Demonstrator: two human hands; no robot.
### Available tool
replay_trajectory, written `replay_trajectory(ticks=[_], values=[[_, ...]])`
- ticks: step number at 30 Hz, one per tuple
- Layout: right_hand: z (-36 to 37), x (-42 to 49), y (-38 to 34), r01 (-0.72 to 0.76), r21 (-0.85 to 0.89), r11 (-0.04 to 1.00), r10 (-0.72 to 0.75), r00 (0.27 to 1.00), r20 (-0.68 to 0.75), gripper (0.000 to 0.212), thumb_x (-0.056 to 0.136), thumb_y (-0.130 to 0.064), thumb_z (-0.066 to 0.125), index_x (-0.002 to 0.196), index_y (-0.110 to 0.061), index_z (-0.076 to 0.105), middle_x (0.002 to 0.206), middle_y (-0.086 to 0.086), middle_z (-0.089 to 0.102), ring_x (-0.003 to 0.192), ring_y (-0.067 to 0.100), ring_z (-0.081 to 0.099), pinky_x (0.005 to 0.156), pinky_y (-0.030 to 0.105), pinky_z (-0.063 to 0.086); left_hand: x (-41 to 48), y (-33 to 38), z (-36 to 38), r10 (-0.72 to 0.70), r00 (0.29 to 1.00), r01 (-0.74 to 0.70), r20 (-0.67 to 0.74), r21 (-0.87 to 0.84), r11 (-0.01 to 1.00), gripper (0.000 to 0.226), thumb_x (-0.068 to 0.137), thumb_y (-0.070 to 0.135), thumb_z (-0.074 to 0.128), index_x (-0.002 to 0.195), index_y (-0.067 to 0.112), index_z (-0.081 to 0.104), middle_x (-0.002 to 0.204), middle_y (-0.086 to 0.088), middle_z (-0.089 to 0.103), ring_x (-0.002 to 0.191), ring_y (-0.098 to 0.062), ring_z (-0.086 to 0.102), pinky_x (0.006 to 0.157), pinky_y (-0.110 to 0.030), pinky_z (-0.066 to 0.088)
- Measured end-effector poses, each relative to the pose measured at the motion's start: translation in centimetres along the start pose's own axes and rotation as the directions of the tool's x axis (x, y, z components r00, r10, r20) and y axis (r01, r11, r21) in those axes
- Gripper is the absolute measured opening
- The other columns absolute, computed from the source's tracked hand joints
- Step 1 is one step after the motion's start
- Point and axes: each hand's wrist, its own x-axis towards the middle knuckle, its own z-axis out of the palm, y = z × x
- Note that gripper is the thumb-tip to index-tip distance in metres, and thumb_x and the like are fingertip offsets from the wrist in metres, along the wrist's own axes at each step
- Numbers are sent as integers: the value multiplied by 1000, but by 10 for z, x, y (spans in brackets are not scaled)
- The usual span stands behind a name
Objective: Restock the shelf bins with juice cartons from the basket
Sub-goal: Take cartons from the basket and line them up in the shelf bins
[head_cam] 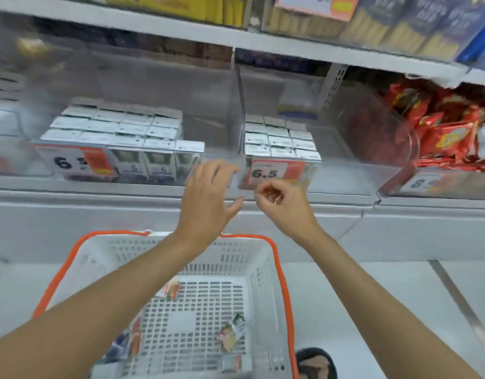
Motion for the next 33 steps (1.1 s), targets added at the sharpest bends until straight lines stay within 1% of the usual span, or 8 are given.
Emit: replay_trajectory(ticks=[3, 10, 14, 21, 25, 28, 31, 33], values=[[54, -53, 52, -280, -100, 955, 297, 920, 257, 10, 84, -10, 66, 87, -18, 70, 83, -4, 68, 69, 6, 55, 67, 19, 43, -66, -37, 5, -234, 934, 266, 271, -90, 960, 47, 78, 25, 77, 120, 21, 57, 117, 3, 51, 102, -17, 54, 84, -40, 49], [152, -156, 171, -597, -549, 585, 806, 349, 478, 89, 86, -35, 72, 153, -8, 19, 155, 16, 27, 135, 33, 41, 102, 35, 43, -190, -128, -8, -465, 578, 563, 671, 85, 822, 44, 83, 27, 75, 122, 21, 55, 120, 1, 51, 94, -18, 58, 86, -32, 47], [186, -193, 193, -418, -711, 566, 824, 319, 468, 118, 72, -47, 81, 155, -15, 4, 154, 16, 20, 143, 35, 21, 114, 45, 29, -227, -159, -13, -550, 440, 664, 710, 155, 731, 42, 87, 26, 70, 126, 17, 55, 126, -1, 51, 88, -17, 58, 86, -30, 49], [201, -168, 162, -358, -439, 824, 566, 561, 604, 102, 66, -39, 74, 150, -32, 18, 144, -4, 33, 130, 16, 37, 98, 38, 47, -236, -150, 33, -575, 144, 886, 805, 155, 438, 60, 91, 45, 61, 139, 14, 44, 141, -6, 44, 112, -21, 52, 83, -30, 45], [188, -156, 142, -588, -107, 802, 458, 489, 742, 99, 68, -42, 82, 144, -57, 20, 148, -23, 23, 132, -1, 32, 97, 29, 45, -235, -131, 55, -338, -192, 979, 921, 155, -134, 89, 82, 41, 74, 151, 14, 24, 156, -7, 26, 130, -23, 44, 88, -41, 56], [173, -166, 164, -468, -366, 804, 551, 354, 756, 77, 83, -19, 73, 148, -33, 34, 153, -4, 27, 137, 16, 36, 105, 32, 38, -249, -134, 58, -381, -180, 969, 907, 96, -229, 93, 86, 18, 72, 155, 20, 9, 160, -4, 18, 137, -23, 35, 85, -46, 58], [171, -200, 189, -231, -650, 724, 676, 50, 735, 76, 85, -11, 69, 150, -20, 32, 157, 2, 29, 139, 22, 35, 106, 28, 36, -258, -142, 51, -380, -197, 954, 904, 87, -286, 97, 84, 11, 74, 155, 27, 9, 161, -1, 13, 143, -27, 24, 78, -46, 59], [171, -219, 197, -89, -718, 690, 722, 14, 692, 81, 83, -12, 69, 152, -20, 28, 158, 4, 27, 142, 24, 30, 107, 29, 34, -262, -145, 48, -384, -196, 949, 902, 77, -305, 98, 83, 8, 74, 154, 27, 11, 162, 1, 8, 141, -26, 28, 78, -44, 60]])
